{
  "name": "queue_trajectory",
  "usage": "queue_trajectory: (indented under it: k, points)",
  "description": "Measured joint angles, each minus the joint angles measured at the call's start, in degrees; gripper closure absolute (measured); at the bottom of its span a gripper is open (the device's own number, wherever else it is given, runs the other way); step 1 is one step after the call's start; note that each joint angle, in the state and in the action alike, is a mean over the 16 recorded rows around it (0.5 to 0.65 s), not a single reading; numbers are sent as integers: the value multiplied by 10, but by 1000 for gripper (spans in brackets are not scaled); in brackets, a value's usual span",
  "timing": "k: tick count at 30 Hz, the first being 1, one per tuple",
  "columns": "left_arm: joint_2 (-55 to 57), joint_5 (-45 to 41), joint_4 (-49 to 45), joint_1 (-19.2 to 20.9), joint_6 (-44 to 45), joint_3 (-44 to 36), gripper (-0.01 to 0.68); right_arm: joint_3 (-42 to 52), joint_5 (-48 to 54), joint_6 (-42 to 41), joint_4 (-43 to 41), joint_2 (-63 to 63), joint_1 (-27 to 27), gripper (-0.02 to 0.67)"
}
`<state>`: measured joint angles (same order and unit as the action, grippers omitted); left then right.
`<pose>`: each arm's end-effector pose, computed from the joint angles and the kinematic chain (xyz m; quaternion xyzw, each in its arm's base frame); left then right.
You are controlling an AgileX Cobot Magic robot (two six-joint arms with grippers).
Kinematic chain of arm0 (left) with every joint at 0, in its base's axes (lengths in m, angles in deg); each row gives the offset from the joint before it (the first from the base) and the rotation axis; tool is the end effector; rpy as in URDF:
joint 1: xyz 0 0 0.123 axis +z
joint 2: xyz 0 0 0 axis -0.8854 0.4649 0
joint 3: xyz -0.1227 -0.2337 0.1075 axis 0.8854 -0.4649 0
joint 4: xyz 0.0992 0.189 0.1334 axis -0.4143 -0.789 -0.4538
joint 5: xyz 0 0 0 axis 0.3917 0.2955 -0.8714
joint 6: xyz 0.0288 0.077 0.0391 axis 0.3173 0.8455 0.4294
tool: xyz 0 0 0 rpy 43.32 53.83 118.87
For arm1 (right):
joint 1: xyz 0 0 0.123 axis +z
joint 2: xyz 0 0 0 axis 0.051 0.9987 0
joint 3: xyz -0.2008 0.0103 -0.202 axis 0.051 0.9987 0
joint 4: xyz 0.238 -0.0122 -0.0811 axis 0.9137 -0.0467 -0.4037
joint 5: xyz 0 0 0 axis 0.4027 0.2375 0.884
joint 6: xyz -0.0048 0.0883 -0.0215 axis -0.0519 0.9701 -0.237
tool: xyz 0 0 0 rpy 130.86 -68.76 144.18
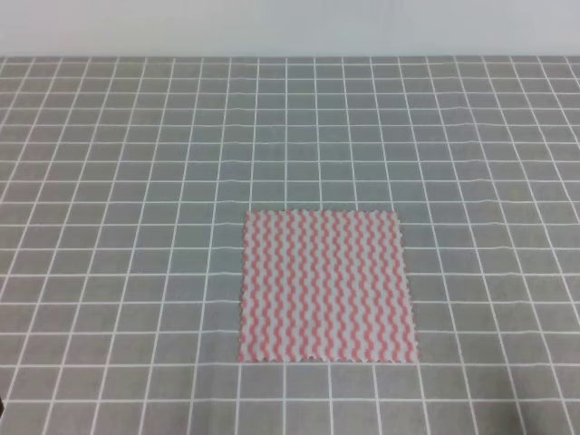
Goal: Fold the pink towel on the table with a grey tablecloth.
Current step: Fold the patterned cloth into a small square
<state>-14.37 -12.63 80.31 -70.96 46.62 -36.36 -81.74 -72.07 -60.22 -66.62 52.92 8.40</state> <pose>0.0529 -0.0093 0.1830 0.0379 0.7882 -0.0718 0.6100 0.0536 0.0093 0.1856 -0.0720 0.7769 0.0307 0.6248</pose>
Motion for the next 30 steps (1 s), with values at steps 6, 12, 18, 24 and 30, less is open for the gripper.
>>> queue_trajectory:
  k: [6,12,18,24,30]
  points:
    - [0,0,0,0,0,0,676,0,0,0,0,-1,0,670]
    - [0,0,0,0,0,0,676,0,-1,0,0,-1,0,670]
    - [0,1,0,0,0,0,676,1,-1,0,0,-2,0,670]
    - [-1,1,0,0,0,0,676,1,-1,0,0,-1,0,670]
    - [-1,1,0,0,0,0,676,3,0,0,0,0,0,670]
